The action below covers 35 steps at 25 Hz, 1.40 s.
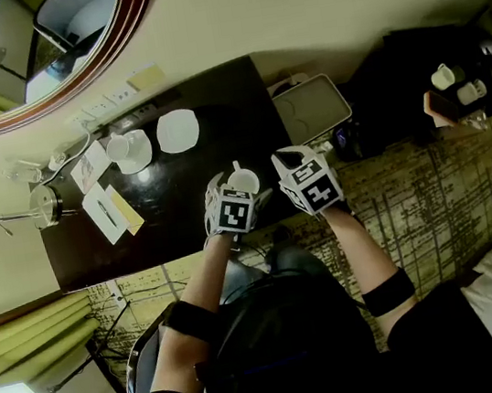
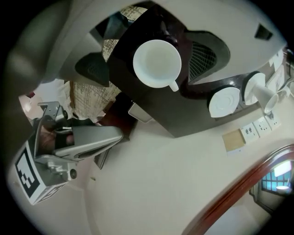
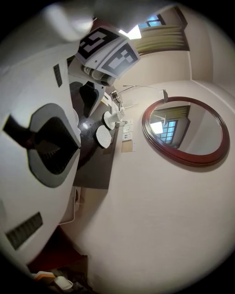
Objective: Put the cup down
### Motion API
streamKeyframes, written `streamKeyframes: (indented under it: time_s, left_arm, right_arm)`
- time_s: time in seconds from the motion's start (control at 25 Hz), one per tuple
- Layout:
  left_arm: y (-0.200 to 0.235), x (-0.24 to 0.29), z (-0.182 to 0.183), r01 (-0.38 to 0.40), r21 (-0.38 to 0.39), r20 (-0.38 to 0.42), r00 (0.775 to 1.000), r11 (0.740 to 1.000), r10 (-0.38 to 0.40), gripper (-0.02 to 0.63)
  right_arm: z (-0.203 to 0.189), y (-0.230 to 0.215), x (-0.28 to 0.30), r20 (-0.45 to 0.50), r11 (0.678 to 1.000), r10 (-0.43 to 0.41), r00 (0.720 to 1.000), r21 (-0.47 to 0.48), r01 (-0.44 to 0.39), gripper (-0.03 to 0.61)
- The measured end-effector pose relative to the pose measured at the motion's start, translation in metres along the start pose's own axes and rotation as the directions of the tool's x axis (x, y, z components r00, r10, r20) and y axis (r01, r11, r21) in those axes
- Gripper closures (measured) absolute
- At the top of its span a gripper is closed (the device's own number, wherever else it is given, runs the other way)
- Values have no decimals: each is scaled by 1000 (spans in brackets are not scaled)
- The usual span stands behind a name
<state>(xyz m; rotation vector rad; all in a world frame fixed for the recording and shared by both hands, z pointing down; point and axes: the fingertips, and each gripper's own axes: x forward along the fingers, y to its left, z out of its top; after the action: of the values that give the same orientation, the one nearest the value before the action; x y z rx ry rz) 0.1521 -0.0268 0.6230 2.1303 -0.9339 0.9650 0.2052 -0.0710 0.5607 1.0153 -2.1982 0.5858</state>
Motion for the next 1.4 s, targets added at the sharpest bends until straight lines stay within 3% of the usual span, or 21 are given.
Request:
streamKeyframes:
  time_s: [0.12, 0.64, 0.72, 0.8, 1.4]
  left_arm:
    - [7, 15, -7, -41, -4, -37, 998, 999, 41, 75]
    - [17, 45, -25, -91, 38, -114, 989, 995, 95, 75]
    - [18, 47, -25, -92, 16, -100, 991, 996, 93, 87]
    - [18, 47, -21, -91, 3, -75, 993, 996, 91, 184]
    - [41, 27, -8, -96, -19, -20, 995, 995, 96, 190]
  right_arm:
    - [-4, -6, 1, 3, 1000, 7, 1000, 0, -7, 578]
    - [-25, -17, 9, -18, 999, 40, 999, 30, -39, 578]
    - [-25, -16, 9, -16, 998, 46, 999, 35, -45, 578]
    - [-24, -15, 10, -15, 998, 52, 999, 35, -51, 578]
    - [-9, 16, 22, -22, 995, 95, 995, 40, -94, 578]
